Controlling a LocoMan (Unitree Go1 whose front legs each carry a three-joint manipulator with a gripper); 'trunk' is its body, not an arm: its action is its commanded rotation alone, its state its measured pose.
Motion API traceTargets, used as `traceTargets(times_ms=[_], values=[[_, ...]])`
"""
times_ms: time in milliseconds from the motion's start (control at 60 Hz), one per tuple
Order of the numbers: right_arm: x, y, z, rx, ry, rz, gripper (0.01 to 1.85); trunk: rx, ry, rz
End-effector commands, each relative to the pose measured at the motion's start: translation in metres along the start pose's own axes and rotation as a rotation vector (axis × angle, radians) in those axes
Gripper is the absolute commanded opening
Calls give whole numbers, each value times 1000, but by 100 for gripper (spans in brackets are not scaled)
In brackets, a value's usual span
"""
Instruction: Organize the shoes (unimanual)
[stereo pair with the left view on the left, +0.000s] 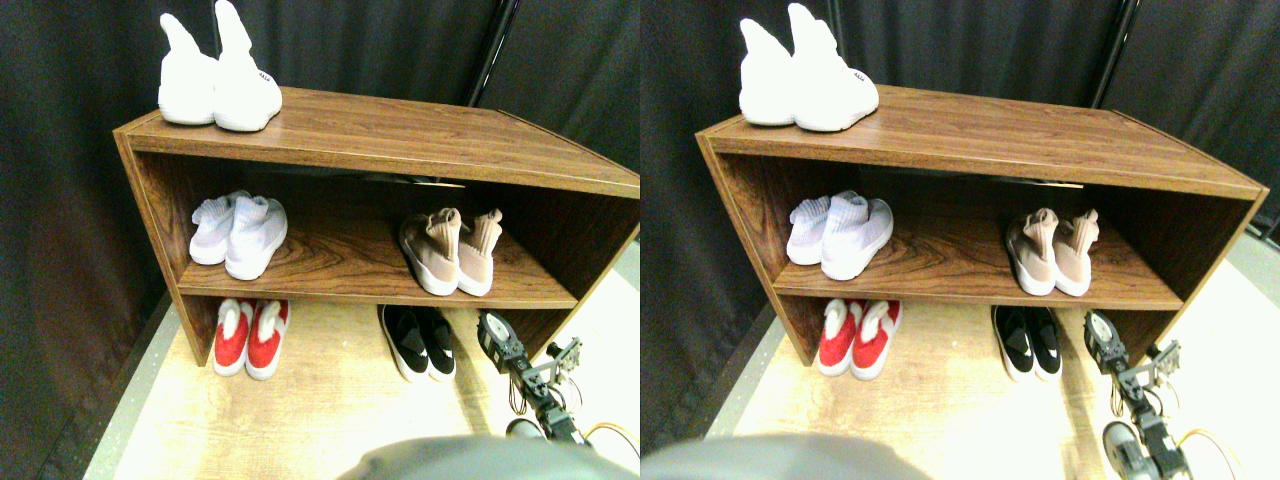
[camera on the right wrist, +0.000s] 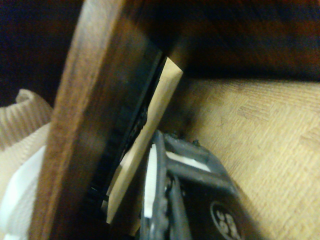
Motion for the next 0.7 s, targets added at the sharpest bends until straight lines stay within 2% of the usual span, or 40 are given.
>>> traceTargets(times_ms=[17,100,183,233,250,333,400,533,617,700], values=[[-9,9,-3,0,12,60,6,0,-42,-5],[-19,10,-4,15,15,59,6,0,-48,-6],[-30,10,-3,40,28,66,6,2,-63,-8],[-34,11,-2,52,61,90,6,2,-67,-9],[-39,12,-1,41,83,124,6,3,-71,-10],[-50,17,2,-4,60,156,6,5,-80,-14],[-65,28,5,-16,43,176,6,6,-88,-18],[-81,41,9,-17,74,236,6,11,-101,-24],[-96,55,10,-47,44,266,6,11,-112,-27],[-103,63,10,-85,49,303,6,11,-116,-27]])
